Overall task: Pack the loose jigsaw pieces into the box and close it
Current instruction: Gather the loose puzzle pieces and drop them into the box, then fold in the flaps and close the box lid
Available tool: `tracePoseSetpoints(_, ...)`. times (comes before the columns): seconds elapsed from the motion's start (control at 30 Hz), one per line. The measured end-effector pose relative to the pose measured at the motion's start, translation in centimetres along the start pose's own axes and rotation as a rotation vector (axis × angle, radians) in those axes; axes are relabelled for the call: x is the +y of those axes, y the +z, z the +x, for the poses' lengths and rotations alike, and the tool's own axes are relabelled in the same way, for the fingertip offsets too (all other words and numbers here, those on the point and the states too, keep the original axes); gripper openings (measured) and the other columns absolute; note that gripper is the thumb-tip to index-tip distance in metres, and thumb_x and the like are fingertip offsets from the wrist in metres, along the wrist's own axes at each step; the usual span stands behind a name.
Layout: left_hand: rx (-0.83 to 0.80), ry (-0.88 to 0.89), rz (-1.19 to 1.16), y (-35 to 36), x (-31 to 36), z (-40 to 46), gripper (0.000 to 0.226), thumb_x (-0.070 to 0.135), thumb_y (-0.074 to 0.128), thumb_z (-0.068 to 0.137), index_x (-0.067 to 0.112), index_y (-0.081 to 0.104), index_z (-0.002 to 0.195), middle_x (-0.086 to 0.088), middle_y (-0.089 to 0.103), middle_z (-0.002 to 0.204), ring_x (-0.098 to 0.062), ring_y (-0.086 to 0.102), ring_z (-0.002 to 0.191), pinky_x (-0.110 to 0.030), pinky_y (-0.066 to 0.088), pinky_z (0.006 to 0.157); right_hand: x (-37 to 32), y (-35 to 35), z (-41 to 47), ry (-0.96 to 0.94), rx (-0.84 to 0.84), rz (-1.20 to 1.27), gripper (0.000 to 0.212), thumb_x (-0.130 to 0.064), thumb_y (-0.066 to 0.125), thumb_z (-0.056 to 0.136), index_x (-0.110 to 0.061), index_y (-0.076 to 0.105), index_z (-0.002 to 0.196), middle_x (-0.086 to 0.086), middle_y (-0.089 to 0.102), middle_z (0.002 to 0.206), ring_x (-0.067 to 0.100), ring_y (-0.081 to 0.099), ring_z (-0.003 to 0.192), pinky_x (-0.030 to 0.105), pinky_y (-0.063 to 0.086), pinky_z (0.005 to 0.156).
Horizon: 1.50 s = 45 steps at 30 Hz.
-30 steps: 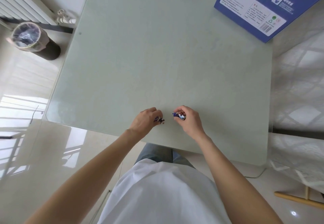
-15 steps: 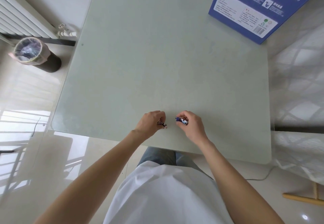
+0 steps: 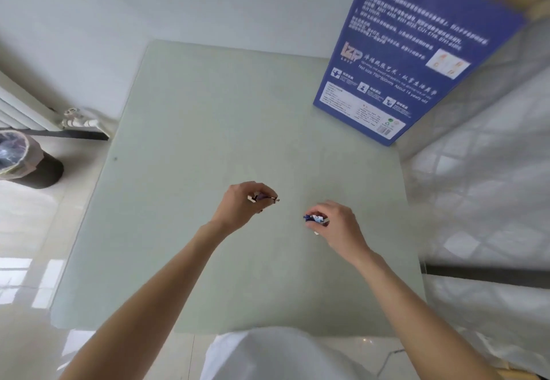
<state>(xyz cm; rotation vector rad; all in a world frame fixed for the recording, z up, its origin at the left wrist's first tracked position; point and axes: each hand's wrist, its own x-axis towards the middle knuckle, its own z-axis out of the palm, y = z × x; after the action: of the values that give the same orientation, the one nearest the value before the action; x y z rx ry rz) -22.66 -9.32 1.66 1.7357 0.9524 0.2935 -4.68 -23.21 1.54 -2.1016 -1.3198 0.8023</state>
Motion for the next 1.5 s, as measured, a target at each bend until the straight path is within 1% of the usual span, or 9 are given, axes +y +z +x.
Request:
tracePoseSetpoints(0.17,0.027,0.308,-0.066,-3.2,11.8,8.1,0.014,0.008,0.069,0.08,0.02,0.073,0.085,-0.002,0.064,0.076,-0.009,0.055,0.057,-0.021,0.052,0.062,-4.8,-12.1,4.5,-0.188,0.242,-0.068,0.016,-0.011,0.077,0.074,-0.021,0.075,0.088,-0.02,0.059,0.078,0.0,0.057,0.068,0.016,0.045,0.063)
tracePoseSetpoints(0.33,0.147,0.766,-0.085,-4.5,25.2,16.0,0.01,0.012,0.068,0.082,0.017,0.073,0.09,0.009,0.063,0.078,-0.007,0.055,0.065,-0.023,0.055,0.063,-10.0,-25.7,9.4,-0.412,0.625,-0.191,0.019,-0.013,0.076,0.075,-0.012,0.074,0.095,-0.009,0.061,0.083,0.006,0.055,0.071,0.016,0.044,0.064)
tracePoseSetpoints(0.5,0.247,1.107,0.216,-2.8,33.0,25.6,0.011,0.012,0.064,0.084,0.015,0.072,0.09,0.005,0.063,0.083,-0.005,0.052,0.068,-0.023,0.048,0.062,-9.2,-32.3,15.2,-0.405,0.882,-0.336,0.012,-0.015,0.073,0.077,-0.015,0.069,0.088,-0.007,0.067,0.087,0.01,0.06,0.077,0.02,0.045,0.069)
tracePoseSetpoints(0.6,0.195,1.224,0.495,-1.5,34.6,30.9,0.012,0.012,0.062,0.083,0.013,0.072,0.09,-0.002,0.069,0.089,-0.019,0.061,0.073,-0.022,0.044,0.065,-7.2,-33.9,17.7,-0.348,0.966,-0.383,0.007,-0.018,0.072,0.08,-0.018,0.068,0.086,-0.005,0.066,0.087,0.013,0.06,0.073,0.028,0.047,0.06)
tracePoseSetpoints(0.9,-0.053,1.119,0.837,-0.8,33.9,35.0,0.022,0.031,0.052,0.093,0.02,0.07,0.101,0.005,0.071,0.096,-0.019,0.064,0.085,-0.029,0.047,0.067,-3.8,-33.5,21.3,-0.293,0.807,-0.605,0.007,-0.023,0.067,0.084,-0.022,0.067,0.091,-0.008,0.07,0.081,0.016,0.065,0.071,0.031,0.049,0.053)
tracePoseSetpoints(1.03,-0.022,1.08,0.753,-0.9,32.7,33.8,0.029,0.044,0.047,0.092,0.026,0.065,0.107,0.01,0.069,0.092,-0.011,0.06,0.073,-0.029,0.048,0.065,-3.6,-33.9,21.7,-0.275,0.741,-0.636,0.006,-0.023,0.062,0.089,-0.02,0.066,0.091,-0.006,0.069,0.083,0.019,0.064,0.071,0.031,0.047,0.054)
tracePoseSetpoints(1.23,0.148,1.153,0.723,-1.0,30.8,32.6,0.014,0.02,0.065,0.083,0.024,0.068,0.096,0.009,0.068,0.091,-0.015,0.062,0.081,-0.026,0.045,0.071,-4.5,-33.8,22.0,-0.235,0.631,-0.639,0.019,-0.029,0.052,0.094,-0.02,0.069,0.096,-0.006,0.065,0.098,0.021,0.063,0.082,0.036,0.05,0.066)
tracePoseSetpoints(1.43,0.406,1.063,0.42,-1.1,29.7,30.4,0.007,0.016,0.064,0.082,0.018,0.065,0.089,0.009,0.066,0.086,-0.013,0.058,0.079,-0.025,0.046,0.07,-4.3,-32.4,18.2,-0.439,1.123,-0.403,0.014,-0.009,0.058,0.091,-0.012,0.068,0.1,-0.003,0.069,0.092,0.004,0.059,0.071,0.009,0.042,0.064)
tracePoseSetpoints(1.5,0.485,0.895,0.165,-1.2,28.2,29.7,0.006,0.019,0.061,0.083,0.016,0.056,0.084,0.007,0.06,0.084,-0.013,0.054,0.081,-0.026,0.044,0.071,-2.9,-31.0,16.6,-0.375,1.284,-0.299,0.012,-0.006,0.056,0.09,-0.009,0.065,0.098,0.0,0.065,0.091,0.01,0.058,0.076,0.016,0.045,0.067)
